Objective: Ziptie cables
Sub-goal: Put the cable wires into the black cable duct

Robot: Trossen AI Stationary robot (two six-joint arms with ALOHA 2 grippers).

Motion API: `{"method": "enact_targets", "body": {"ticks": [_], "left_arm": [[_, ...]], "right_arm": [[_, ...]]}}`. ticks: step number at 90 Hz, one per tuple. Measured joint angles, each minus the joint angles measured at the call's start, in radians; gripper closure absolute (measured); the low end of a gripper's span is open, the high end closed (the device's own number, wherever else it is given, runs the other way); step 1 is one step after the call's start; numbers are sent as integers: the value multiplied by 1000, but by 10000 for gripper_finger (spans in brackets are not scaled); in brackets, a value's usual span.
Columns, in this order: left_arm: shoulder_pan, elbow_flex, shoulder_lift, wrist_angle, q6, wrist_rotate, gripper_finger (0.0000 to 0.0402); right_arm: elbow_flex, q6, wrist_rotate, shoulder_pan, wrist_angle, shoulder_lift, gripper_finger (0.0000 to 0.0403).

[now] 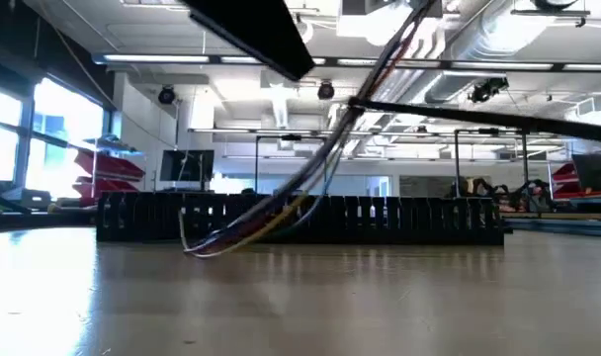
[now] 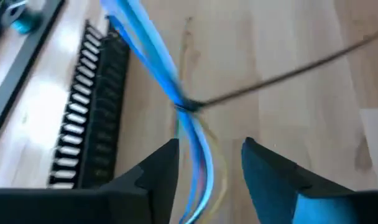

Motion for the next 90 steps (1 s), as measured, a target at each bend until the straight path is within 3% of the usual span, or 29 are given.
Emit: {"method": "enact_targets", "body": {"ticks": [27, 52, 67, 78, 90], "left_arm": [[74, -198, 1, 358, -63, 7, 207], [145, -313, 1, 720, 24, 157, 194], [181, -344, 1, 764, 31, 265, 194], [180, -344, 1, 759, 14, 306, 194], [159, -344, 1, 757, 13, 320, 194]], "right_arm": [[11, 7, 10, -1, -27, 0, 402], [11, -2, 17, -3, -30, 0, 402], [10, 34, 28, -3, -28, 0, 402], [-51, 63, -84, -8, 20, -5, 403], [-260, 55, -225, -7, 126, -51, 392]]}}
